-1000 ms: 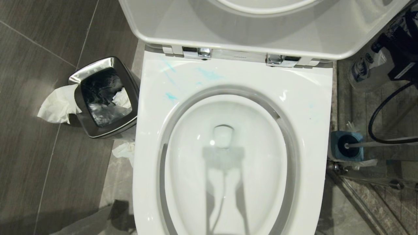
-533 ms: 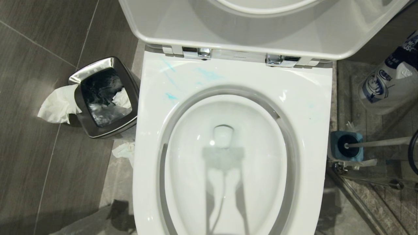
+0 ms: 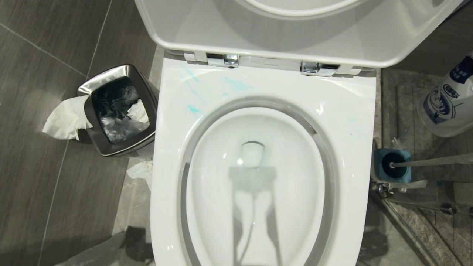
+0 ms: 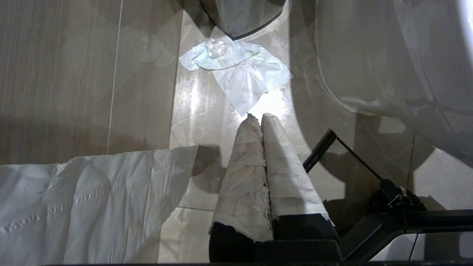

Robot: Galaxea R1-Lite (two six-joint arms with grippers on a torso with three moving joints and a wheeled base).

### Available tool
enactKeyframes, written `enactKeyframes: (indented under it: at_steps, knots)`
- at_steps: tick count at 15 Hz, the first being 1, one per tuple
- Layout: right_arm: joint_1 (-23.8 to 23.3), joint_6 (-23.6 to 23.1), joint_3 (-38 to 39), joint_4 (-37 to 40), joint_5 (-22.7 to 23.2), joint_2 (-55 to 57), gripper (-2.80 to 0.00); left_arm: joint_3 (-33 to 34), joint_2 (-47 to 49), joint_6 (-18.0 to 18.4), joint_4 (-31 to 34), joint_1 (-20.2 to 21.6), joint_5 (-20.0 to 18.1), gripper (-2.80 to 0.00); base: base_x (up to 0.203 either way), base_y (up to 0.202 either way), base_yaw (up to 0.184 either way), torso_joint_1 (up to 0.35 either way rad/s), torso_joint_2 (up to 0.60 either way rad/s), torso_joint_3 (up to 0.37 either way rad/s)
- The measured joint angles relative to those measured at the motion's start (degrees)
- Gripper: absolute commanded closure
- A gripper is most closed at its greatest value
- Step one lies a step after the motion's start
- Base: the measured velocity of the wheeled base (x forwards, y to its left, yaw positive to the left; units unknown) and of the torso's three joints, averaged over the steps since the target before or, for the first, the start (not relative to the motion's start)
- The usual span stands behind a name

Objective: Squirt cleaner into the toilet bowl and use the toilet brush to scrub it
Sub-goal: Pour in the cleaning agent

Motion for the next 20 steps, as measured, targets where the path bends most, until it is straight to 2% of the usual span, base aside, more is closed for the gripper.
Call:
enactKeyframes:
  at_steps: [5, 8, 12, 20]
  knots:
    - [0.0, -0.4, 0.1, 8.2, -0.5, -5.8, 0.0, 0.0, 0.0, 0.1, 0.0, 0.0, 0.0, 0.0, 0.0, 0.0, 0.0, 0.0, 0.0, 0.0]
    - [0.0, -0.7, 2.8, 11.5, -0.6, -9.6, 0.0, 0.0, 0.0, 0.5, 0.1, 0.1, 0.0, 0.0, 0.0, 0.0, 0.0, 0.0, 0.0, 0.0]
    - [0.0, -0.9, 5.9, 11.9, -0.5, -12.3, 0.0, 0.0, 0.0, 1.1, 0.1, 0.1, -0.1, 0.0, 0.0, 0.0, 0.0, 0.003, 0.0, 0.043]
    - [0.0, -1.4, 9.4, 11.9, 0.1, -15.0, 0.0, 0.0, 0.0, 1.1, 0.1, 0.1, -0.1, 0.0, 0.0, 0.0, 0.0, 0.002, 0.0, 0.189]
